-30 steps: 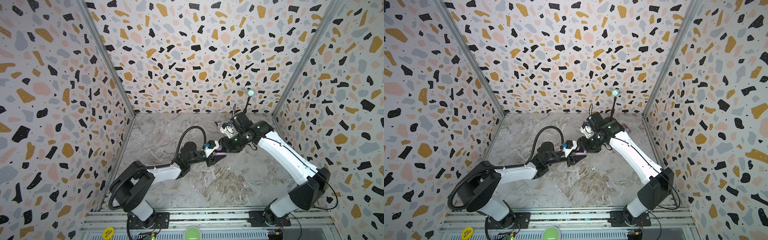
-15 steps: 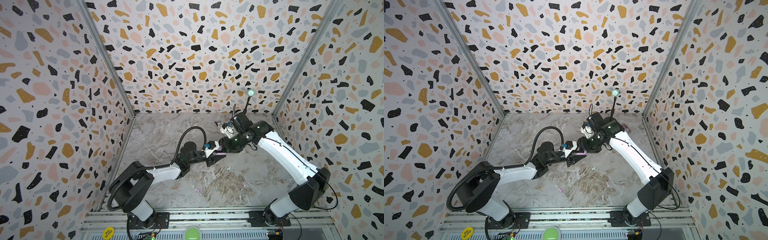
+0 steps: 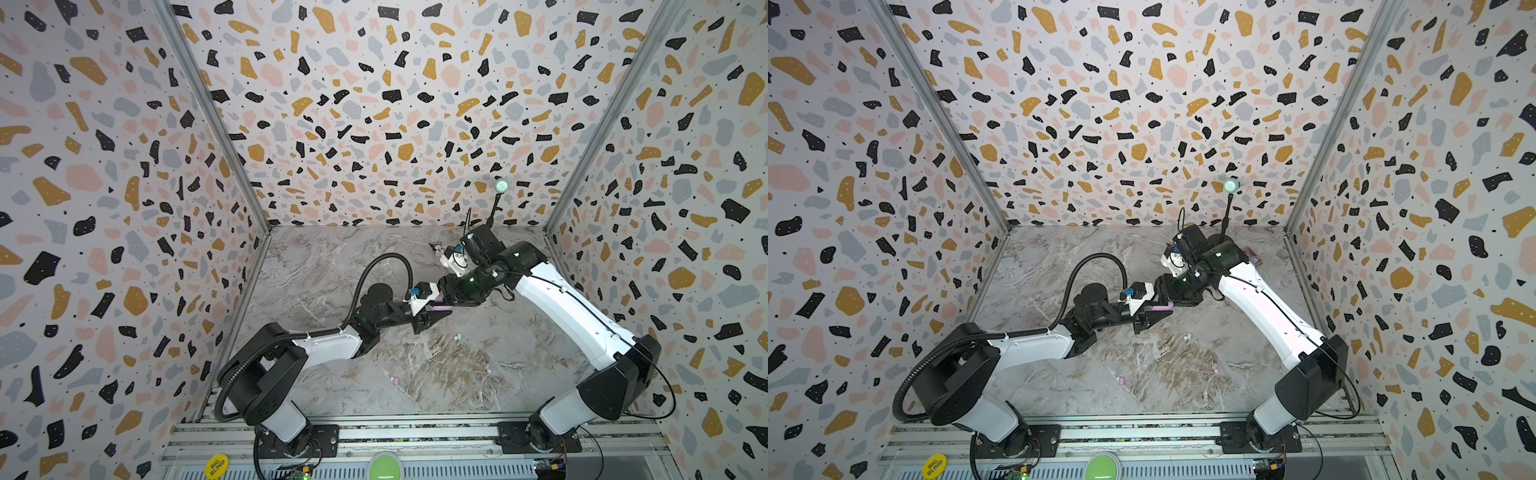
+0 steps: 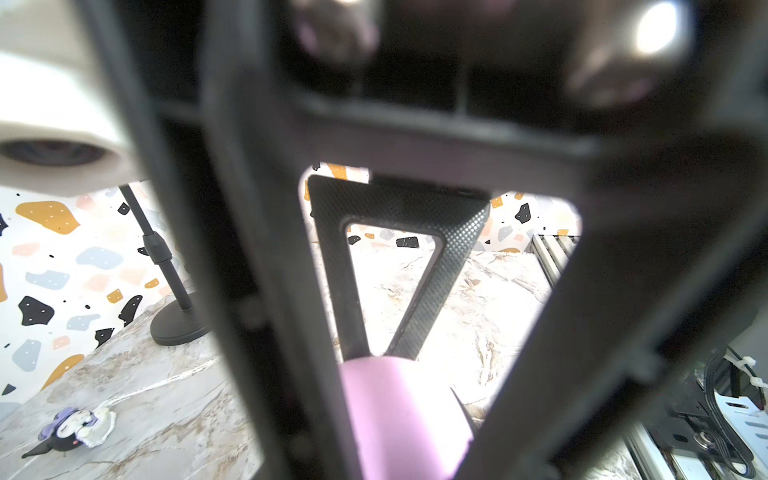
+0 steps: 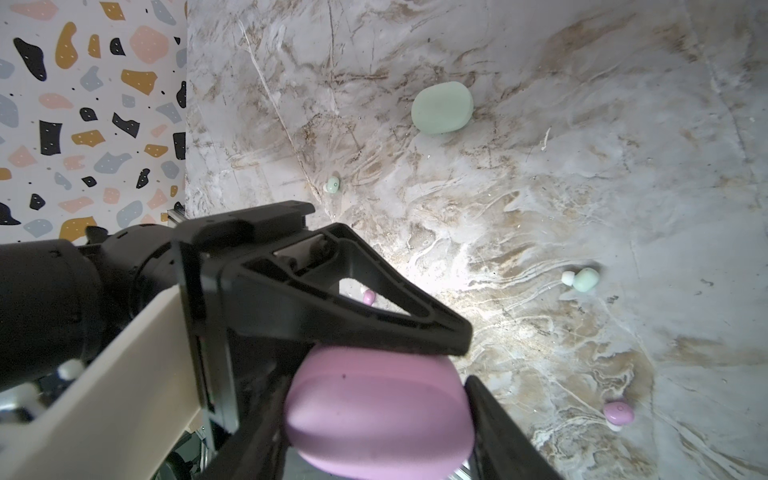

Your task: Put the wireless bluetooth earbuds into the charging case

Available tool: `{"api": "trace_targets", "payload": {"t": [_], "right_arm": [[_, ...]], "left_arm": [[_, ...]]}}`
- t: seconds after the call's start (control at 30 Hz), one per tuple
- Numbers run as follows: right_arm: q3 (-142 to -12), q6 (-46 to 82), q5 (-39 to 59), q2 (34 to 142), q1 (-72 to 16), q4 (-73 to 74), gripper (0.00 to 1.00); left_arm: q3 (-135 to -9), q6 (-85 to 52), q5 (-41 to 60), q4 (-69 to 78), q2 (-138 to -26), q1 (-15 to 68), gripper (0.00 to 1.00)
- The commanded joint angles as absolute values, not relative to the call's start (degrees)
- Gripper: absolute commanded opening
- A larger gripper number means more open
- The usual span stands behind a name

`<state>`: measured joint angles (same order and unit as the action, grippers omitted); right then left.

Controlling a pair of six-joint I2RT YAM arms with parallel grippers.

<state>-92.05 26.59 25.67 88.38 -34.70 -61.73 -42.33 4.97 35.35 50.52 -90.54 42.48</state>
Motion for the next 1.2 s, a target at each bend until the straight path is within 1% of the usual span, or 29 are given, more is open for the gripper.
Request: {"api": "trace_targets", "payload": {"t": [0.0, 0.2, 0.43, 0.53, 0.6, 0.77, 0.83, 0.9, 1.03, 1.17], "right_arm": [[-91.76, 26.71, 25.24, 86.98, -35.15, -64.19, 0.63], [-92.02, 27.33, 25.80, 85.78, -33.56, -63.20, 0.77], [-91.63, 26.60, 26.46, 83.16, -30.23, -63.36, 0.88], [-91.09, 24.52, 26.48, 81.15, -27.35, -63.89, 0.91], [-90.41, 21.82, 25.92, 79.74, -26.05, -63.81, 0.91], [-88.02, 14.97, 24.38, 77.02, -25.49, -63.02, 0.94], [-87.77, 12.82, 25.79, 76.12, -25.72, -61.98, 0.94], [-87.88, 10.62, 26.27, 74.80, -27.47, -60.26, 0.94], [-84.79, 6.48, 19.58, 71.00, -33.92, -56.37, 0.93], [-79.96, 5.20, 15.32, 67.65, -35.96, -52.41, 0.92]], "left_arm": [[-44.13, 4.89, 35.77, 52.21, -88.35, 42.10, 0.30], [-43.55, 4.84, 36.01, 51.83, -88.01, 42.10, 0.28], [-42.74, 3.50, 36.48, 51.67, -87.90, 42.10, 0.25], [-42.21, 1.73, 37.03, 52.52, -87.97, 42.08, 0.23], [-42.05, 0.26, 37.25, 53.13, -87.90, 42.10, 0.19], [-41.69, -1.01, 38.45, 53.48, -87.00, 42.10, 0.17], [-42.02, -0.97, 38.90, 52.20, -86.65, 42.10, 0.16], [-42.27, -1.43, 39.75, 51.90, -86.70, 42.10, 0.16], [-43.05, -4.84, 42.72, 53.82, -87.25, 42.08, 0.15], [-43.17, -9.42, 45.27, 57.03, -87.51, 42.07, 0.15]]}}
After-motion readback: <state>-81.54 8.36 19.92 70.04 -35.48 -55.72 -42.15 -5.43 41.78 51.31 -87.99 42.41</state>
